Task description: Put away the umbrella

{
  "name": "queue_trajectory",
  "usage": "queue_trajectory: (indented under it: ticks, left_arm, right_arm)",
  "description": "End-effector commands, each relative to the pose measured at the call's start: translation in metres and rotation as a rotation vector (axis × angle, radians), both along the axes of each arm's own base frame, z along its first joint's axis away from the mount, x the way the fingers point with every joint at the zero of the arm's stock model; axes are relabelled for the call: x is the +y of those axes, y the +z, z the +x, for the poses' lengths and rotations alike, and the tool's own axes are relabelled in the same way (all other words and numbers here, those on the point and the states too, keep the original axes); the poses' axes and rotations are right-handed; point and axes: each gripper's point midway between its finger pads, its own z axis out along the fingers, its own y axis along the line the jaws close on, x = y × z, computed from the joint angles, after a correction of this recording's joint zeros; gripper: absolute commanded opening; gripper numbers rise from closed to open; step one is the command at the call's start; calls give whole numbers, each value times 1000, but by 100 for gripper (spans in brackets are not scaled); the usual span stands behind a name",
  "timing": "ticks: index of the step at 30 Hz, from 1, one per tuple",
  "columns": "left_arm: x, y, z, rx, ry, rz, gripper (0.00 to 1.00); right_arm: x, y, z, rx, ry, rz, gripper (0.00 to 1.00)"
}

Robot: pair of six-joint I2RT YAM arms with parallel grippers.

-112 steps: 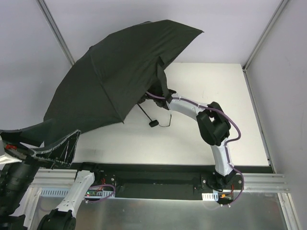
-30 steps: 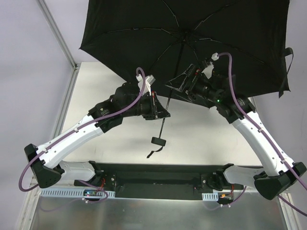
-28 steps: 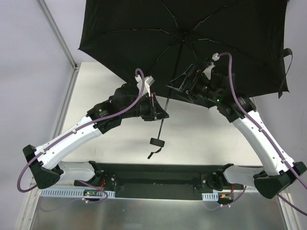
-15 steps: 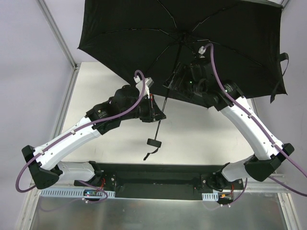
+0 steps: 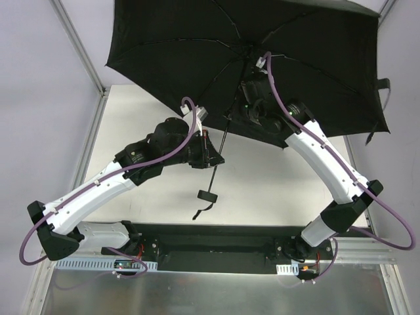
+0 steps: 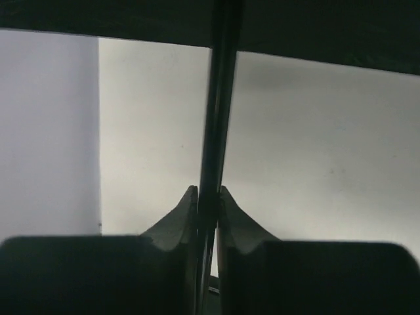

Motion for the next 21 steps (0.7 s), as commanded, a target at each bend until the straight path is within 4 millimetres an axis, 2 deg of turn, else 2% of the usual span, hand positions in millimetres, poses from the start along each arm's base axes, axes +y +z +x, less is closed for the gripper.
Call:
queue_trajectory:
  ticks: [1, 2, 3, 5, 6, 7, 8, 11, 14, 17, 21]
  left_arm:
    - [3, 26, -4, -25, 19, -73, 2]
    - [4, 30, -6, -18, 20, -89, 17]
    - [7, 36, -10, -21, 19, -109, 30]
    - [15, 46, -14, -15, 37, -148, 58]
    - [18, 49, -16, -11, 47, -168, 69]
    - [21, 53, -19, -5, 51, -194, 76]
    - [22, 54, -22, 7, 52, -216, 81]
    - [21, 55, -30, 44, 34, -275, 87]
    - [7, 53, -34, 90, -6, -350, 88]
    - [-11, 61, -40, 121, -93, -416, 86]
    - [-31, 72, -41, 139, -174, -443, 83]
  right_arm:
    - [21, 46, -9, -143, 141, 152, 0]
    - [23, 53, -12, -178, 165, 210, 0]
    - [28, 74, -16, -239, 202, 310, 0]
    - [31, 85, -29, -259, 269, 416, 0]
    - [33, 92, -35, -267, 311, 471, 0]
    - [33, 104, -39, -298, 347, 535, 0]
    - [35, 107, -46, -294, 387, 590, 0]
    - [32, 135, -62, -340, 476, 779, 0]
    - [28, 154, -75, -378, 530, 881, 0]
    - [25, 163, -82, -411, 556, 923, 0]
    - [23, 162, -81, -399, 556, 985, 0]
